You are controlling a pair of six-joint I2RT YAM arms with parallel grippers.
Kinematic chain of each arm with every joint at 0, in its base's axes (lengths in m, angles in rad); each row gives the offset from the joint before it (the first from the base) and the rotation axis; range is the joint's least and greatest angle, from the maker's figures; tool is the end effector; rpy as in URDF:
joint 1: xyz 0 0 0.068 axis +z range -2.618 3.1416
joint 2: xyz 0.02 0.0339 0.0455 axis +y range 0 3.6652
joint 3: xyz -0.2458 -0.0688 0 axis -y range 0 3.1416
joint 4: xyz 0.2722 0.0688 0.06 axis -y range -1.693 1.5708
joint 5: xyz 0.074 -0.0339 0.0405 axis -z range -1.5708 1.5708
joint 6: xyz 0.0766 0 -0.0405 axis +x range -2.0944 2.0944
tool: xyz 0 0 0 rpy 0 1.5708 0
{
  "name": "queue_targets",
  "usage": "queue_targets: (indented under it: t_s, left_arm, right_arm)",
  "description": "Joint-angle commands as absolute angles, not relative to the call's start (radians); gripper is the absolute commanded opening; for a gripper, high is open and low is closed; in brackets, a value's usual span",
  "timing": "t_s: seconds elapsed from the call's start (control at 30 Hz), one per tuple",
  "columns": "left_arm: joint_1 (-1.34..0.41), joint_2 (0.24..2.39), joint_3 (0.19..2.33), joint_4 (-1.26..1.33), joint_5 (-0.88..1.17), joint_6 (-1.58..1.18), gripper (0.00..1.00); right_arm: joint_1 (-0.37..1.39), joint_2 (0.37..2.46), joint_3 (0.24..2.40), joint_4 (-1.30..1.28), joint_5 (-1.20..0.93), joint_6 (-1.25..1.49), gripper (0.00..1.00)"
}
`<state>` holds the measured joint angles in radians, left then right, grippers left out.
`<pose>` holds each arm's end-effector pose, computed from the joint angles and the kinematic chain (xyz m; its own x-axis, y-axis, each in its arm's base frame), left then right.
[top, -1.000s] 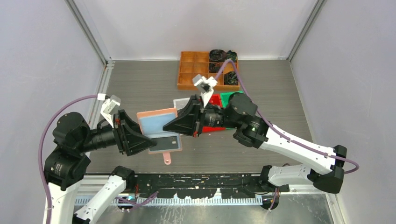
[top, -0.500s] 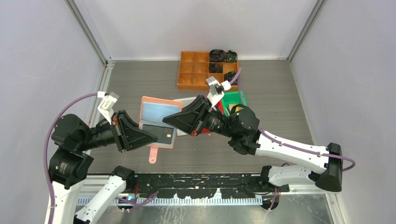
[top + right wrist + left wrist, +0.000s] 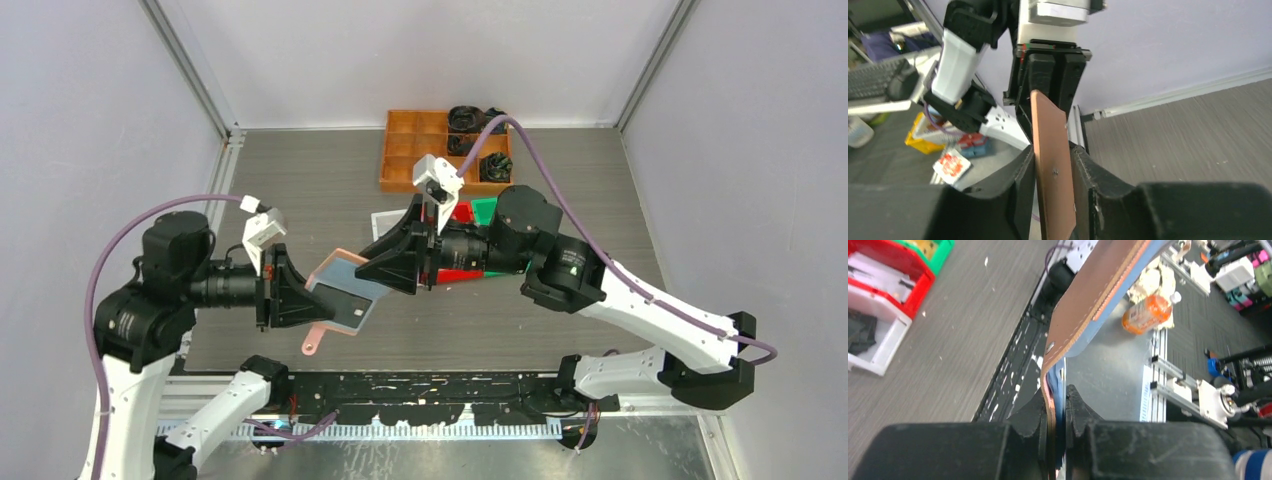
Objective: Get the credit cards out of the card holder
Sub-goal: Remove the credit card from the card holder.
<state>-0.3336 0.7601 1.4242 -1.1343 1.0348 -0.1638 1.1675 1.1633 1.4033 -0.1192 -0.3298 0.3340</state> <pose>0.0919 -0.1015 0.4466 -0.5677 0.1086 -0.8160 0.8097 0.2527 -0.5297 0.1020 0.3023 0.4798 -0.2820 0.1295 -0.9506 -0.9568 0.0351 0.2886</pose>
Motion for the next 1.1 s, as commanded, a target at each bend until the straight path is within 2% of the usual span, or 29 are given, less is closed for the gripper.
queue_targets:
  t_s: [0.0, 0.3, 0.37, 0.43, 0.47, 0.53, 0.6, 0.67, 0.8, 0.9, 1.07]
  left_arm:
    - [-0.335, 0.837, 1.495, -1.409, 1.078, 0.12, 0.0]
    - [-0.334, 0.862, 1.534, -1.471, 1.075, 0.17, 0.0]
    - [-0.335, 0.866, 1.538, -1.489, 1.077, 0.19, 0.0]
    - [-0.334, 0.861, 1.53, -1.489, 1.072, 0.198, 0.01]
    - [-0.334, 0.855, 1.52, -1.475, 1.069, 0.192, 0.06]
    - [-0.335, 0.831, 1.49, -1.418, 1.061, 0.153, 0.26]
    - [-0.334, 0.789, 1.444, -1.325, 1.053, 0.068, 0.38]
    - [-0.335, 0.74, 1.395, -1.215, 1.042, -0.04, 0.42]
    - [-0.334, 0.641, 1.307, -0.983, 0.995, -0.224, 0.43]
    - [-0.334, 0.613, 1.276, -0.908, 0.976, -0.284, 0.41]
    - [-0.335, 0.625, 1.291, -0.872, 0.964, -0.322, 0.29]
  right_arm:
    - [1.166, 1.238, 1.559, -0.452, -0.41, 0.148, 0.36]
    - [1.166, 1.36, 1.719, -0.674, -0.442, 0.082, 0.37]
    - [1.165, 1.366, 1.727, -0.665, -0.44, 0.084, 0.31]
    - [1.166, 1.363, 1.722, -0.634, -0.44, 0.099, 0.19]
    - [1.165, 1.358, 1.715, -0.607, -0.44, 0.11, 0.12]
    - [1.164, 1.329, 1.668, -0.523, -0.417, 0.139, 0.01]
    - [1.164, 1.274, 1.586, -0.395, -0.394, 0.18, 0.01]
    - [1.157, 1.209, 1.501, -0.253, -0.383, 0.248, 0.01]
    - [1.152, 1.129, 1.346, 0.023, -0.357, 0.385, 0.01]
    - [1.152, 1.098, 1.247, 0.148, -0.345, 0.461, 0.01]
    - [1.152, 1.092, 1.168, 0.251, -0.373, 0.544, 0.01]
